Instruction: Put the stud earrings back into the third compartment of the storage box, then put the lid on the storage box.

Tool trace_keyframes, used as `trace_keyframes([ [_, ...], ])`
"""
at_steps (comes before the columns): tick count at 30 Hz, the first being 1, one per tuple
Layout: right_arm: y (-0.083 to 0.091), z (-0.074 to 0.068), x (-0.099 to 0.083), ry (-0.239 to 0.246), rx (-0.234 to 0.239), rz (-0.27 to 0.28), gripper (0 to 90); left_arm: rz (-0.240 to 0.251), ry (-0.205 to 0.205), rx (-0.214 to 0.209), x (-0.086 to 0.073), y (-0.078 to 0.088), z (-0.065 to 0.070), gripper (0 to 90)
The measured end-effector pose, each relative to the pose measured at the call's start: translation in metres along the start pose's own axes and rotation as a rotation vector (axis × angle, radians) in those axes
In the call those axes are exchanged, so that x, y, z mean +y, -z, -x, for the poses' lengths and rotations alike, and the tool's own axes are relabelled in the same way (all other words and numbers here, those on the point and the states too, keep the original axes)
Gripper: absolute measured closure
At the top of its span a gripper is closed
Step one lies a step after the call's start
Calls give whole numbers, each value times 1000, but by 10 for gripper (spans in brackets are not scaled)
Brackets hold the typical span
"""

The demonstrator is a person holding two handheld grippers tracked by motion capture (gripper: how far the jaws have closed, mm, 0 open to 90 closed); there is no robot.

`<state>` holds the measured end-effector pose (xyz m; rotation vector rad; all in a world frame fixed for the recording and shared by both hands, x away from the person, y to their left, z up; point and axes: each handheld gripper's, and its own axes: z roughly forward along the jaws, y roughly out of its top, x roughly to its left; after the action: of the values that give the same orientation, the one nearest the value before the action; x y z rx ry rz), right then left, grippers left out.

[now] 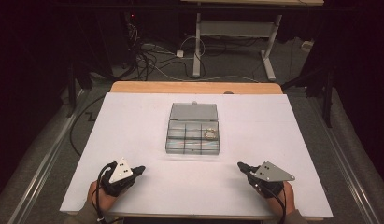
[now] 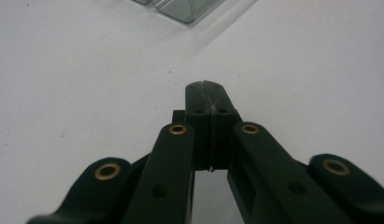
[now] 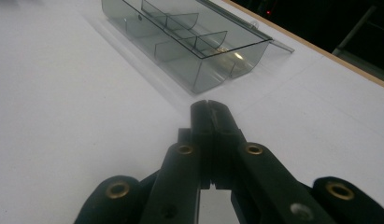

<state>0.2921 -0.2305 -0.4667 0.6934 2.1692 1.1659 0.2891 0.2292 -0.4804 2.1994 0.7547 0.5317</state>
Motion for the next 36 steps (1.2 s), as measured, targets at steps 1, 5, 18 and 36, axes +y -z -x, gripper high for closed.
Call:
trace_keyframes([
  [1,0,0,0,0,1,0,900,-4,-3,4,0,0,0,865],
  [5,-1,1,0,5,-3,-5,900,-8,1,5,0,0,-1,865],
  [18,-10,13,1,-17,-4,-27,900,-9,21,15,5,-5,-14,865],
  [36,-59,79,27,-47,-47,-98,900,6,96,29,63,-47,-79,864],
])
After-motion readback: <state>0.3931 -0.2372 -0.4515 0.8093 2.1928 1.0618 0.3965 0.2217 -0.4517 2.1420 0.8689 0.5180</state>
